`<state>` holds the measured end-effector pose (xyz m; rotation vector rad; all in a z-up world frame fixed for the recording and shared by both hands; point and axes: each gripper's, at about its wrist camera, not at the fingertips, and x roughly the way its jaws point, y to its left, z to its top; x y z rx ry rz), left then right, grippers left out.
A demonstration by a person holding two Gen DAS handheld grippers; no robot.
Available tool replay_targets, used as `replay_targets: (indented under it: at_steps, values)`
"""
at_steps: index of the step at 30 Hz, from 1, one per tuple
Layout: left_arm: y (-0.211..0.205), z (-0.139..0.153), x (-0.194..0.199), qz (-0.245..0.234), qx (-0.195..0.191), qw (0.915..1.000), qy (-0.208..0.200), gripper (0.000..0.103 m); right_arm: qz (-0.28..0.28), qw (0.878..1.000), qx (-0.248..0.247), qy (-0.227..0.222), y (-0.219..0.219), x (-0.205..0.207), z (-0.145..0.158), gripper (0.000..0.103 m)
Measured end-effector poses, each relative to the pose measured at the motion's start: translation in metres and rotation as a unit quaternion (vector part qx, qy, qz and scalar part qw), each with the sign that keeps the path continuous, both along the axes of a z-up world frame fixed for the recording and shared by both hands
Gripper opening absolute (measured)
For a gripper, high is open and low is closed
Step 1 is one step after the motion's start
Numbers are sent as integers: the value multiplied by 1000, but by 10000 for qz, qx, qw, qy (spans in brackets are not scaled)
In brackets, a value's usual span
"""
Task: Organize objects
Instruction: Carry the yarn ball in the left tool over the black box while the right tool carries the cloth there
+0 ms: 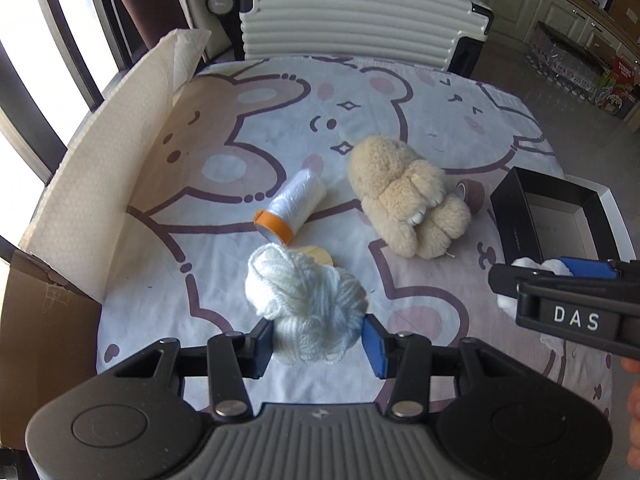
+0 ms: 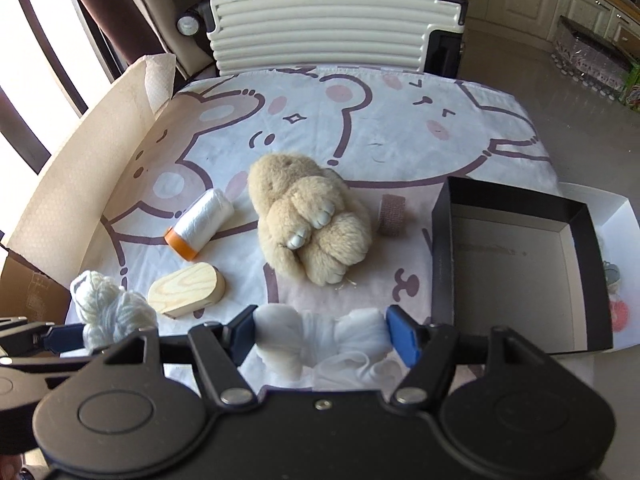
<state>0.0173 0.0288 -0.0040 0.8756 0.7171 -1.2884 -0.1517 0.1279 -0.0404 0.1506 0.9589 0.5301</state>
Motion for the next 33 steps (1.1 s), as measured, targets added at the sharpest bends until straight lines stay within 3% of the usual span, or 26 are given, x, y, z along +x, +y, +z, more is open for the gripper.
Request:
replay_targets:
  at_steps: [9,16,33]
  values:
    - [14,24,-7,-153,-521,9985,67,48,-453,9986,-49,-275,-36,-13,8,69]
    - [21,33,-14,-379,-712,9967,131,48,-648,9967,-42,-491,-56,-24,13,69]
    - [26,34,-23,-916,-805,9925,28,48,-985,9922,-23,-768,-71,-33,19,69]
